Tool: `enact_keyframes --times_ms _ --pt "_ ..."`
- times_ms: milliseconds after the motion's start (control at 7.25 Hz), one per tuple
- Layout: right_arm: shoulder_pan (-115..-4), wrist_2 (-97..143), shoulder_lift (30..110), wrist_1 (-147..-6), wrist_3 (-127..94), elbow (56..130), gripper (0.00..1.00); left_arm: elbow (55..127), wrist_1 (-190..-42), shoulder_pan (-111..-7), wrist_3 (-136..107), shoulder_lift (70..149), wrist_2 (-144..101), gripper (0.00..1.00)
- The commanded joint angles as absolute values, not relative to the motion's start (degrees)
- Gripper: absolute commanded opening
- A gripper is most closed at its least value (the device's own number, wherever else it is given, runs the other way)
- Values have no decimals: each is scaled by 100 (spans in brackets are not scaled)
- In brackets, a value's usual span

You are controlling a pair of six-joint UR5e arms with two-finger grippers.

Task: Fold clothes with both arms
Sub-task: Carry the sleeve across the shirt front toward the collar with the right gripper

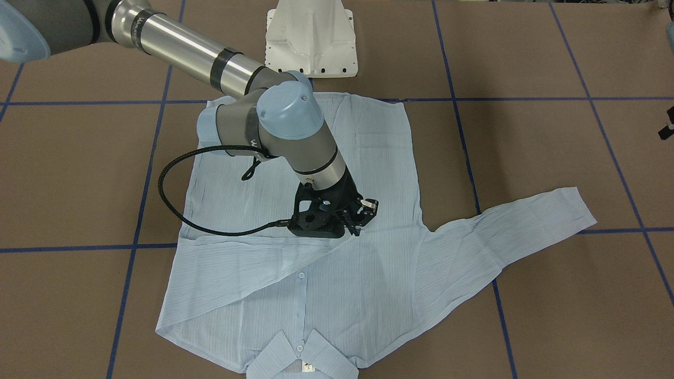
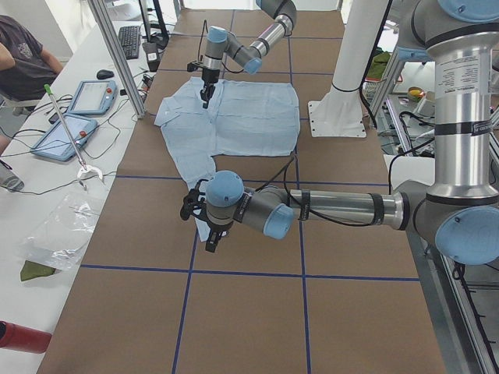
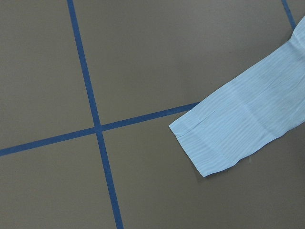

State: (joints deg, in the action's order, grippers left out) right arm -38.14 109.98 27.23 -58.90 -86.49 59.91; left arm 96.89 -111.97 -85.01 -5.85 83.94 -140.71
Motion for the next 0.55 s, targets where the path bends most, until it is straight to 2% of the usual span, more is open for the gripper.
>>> enact_keyframes --times_ms 0,138,276,414 --pt "-3727 10759 2453 -5871 -8841 5697 0 9694 -11197 -8499 -571 8394 -14071 100" --pt "-3683 10653 2461 -5828 -8842 5661 18 9677 -11215 -8499 -554 8394 -14071 100" --pt "-3570 10435 2435 -5662 -8842 5521 79 9668 -11293 -8403 -554 8402 -14080 100" --pt "-3420 10137 2217 -5643 -8850 5302 86 9668 -11294 -8341 -571 8402 -14080 100"
